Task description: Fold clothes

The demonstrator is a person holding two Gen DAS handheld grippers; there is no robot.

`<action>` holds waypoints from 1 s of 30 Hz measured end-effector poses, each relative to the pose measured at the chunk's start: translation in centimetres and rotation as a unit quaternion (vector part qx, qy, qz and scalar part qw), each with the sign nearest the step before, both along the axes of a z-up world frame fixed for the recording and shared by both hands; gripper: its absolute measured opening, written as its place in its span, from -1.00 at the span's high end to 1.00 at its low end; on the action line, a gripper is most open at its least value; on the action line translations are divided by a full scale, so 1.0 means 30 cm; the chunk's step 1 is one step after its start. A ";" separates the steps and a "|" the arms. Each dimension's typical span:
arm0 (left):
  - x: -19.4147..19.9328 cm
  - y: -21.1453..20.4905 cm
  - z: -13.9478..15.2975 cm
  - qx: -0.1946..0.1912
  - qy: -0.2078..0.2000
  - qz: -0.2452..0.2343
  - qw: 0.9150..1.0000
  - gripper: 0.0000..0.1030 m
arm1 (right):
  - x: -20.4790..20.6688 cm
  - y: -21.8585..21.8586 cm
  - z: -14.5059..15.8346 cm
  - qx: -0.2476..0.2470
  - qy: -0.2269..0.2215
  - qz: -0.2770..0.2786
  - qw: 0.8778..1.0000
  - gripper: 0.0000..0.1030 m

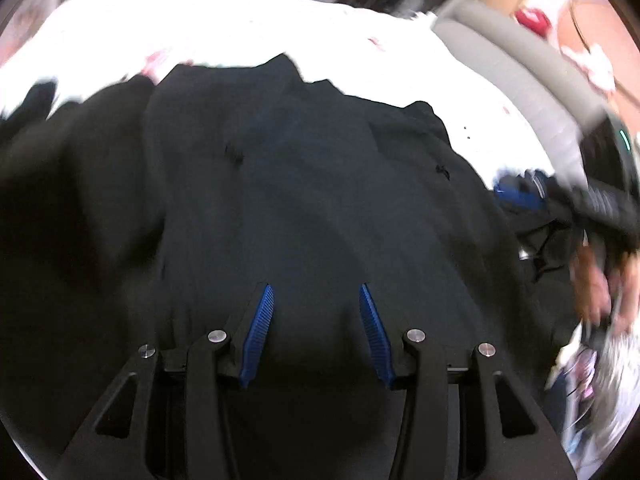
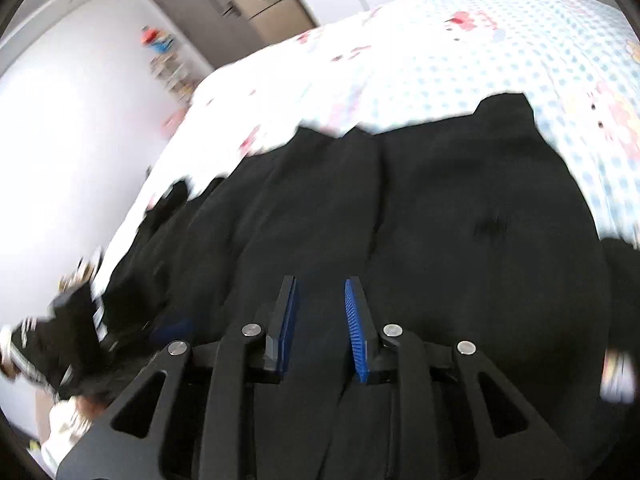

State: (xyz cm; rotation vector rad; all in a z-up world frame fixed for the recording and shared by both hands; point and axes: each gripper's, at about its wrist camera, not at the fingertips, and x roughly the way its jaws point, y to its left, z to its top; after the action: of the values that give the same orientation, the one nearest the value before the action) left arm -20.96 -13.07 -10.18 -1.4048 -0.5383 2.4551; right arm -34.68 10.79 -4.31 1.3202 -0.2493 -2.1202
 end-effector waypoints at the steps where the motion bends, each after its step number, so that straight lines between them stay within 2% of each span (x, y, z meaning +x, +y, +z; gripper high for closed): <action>1: 0.052 0.012 -0.014 0.026 -0.003 -0.001 1.000 0.09 | 0.074 0.006 -0.002 -0.001 -0.009 0.007 1.000 0.52; 3: 0.173 0.045 -0.038 0.072 0.003 -0.007 0.997 0.13 | 0.252 0.006 -0.033 0.008 -0.016 0.013 1.000 0.52; 7: 0.389 0.098 -0.085 0.129 0.018 0.011 0.991 0.12 | 0.625 0.079 -0.096 0.033 -0.017 0.032 0.999 0.52; 9: 0.457 0.178 -0.126 0.036 -0.013 -0.018 0.999 0.14 | 0.775 0.099 -0.122 0.022 -0.021 0.036 0.999 0.52; 10: 0.478 0.214 -0.152 -0.012 -0.035 -0.035 0.999 0.20 | 0.826 0.099 -0.150 0.033 -0.022 0.039 0.998 0.52; 11: 0.499 0.250 -0.177 -0.060 -0.056 -0.051 0.995 0.21 | 0.861 0.101 -0.189 0.057 -0.026 0.044 0.997 0.52; 12: 0.522 0.259 -0.185 -0.076 -0.066 -0.057 0.993 0.21 | 0.882 0.106 -0.232 0.086 -0.032 0.049 0.995 0.52; 13: 0.547 0.254 -0.185 -0.077 -0.071 -0.058 0.993 0.21 | 0.903 0.112 -0.274 0.115 -0.038 0.054 0.991 0.54; 15: 0.612 0.226 -0.173 -0.083 -0.077 -0.056 0.992 0.21 | 0.930 0.137 -0.299 0.124 -0.041 0.049 0.990 0.61; 17: 0.672 0.195 -0.144 -0.072 -0.064 -0.049 0.994 0.23 | 0.947 0.172 -0.286 0.119 -0.045 0.037 0.991 0.60; 20: 0.742 0.156 -0.094 -0.017 -0.031 -0.041 0.999 0.24 | 0.976 0.207 -0.246 0.112 -0.025 0.019 0.993 0.56; 21: 0.761 0.137 -0.086 0.010 -0.026 -0.028 0.999 0.24 | 0.987 0.211 -0.234 0.096 -0.023 0.020 0.995 0.53; 23: 0.788 0.122 -0.088 0.031 -0.025 -0.014 0.999 0.25 | 1.016 0.206 -0.217 0.050 -0.025 0.032 0.998 0.52; 27: 0.852 0.153 -0.111 -0.011 -0.040 -0.038 0.998 0.25 | 1.105 0.168 -0.218 0.068 -0.011 0.061 0.996 0.51; 30: 0.860 0.183 -0.129 -0.013 -0.063 -0.080 0.995 0.17 | 1.113 0.133 -0.227 0.077 -0.016 0.071 0.994 0.51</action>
State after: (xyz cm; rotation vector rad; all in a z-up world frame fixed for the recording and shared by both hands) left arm 4.84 -7.59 -14.06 -1.5554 -0.4037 2.2671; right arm -1.29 14.79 -11.12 1.4165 -0.0040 -2.0318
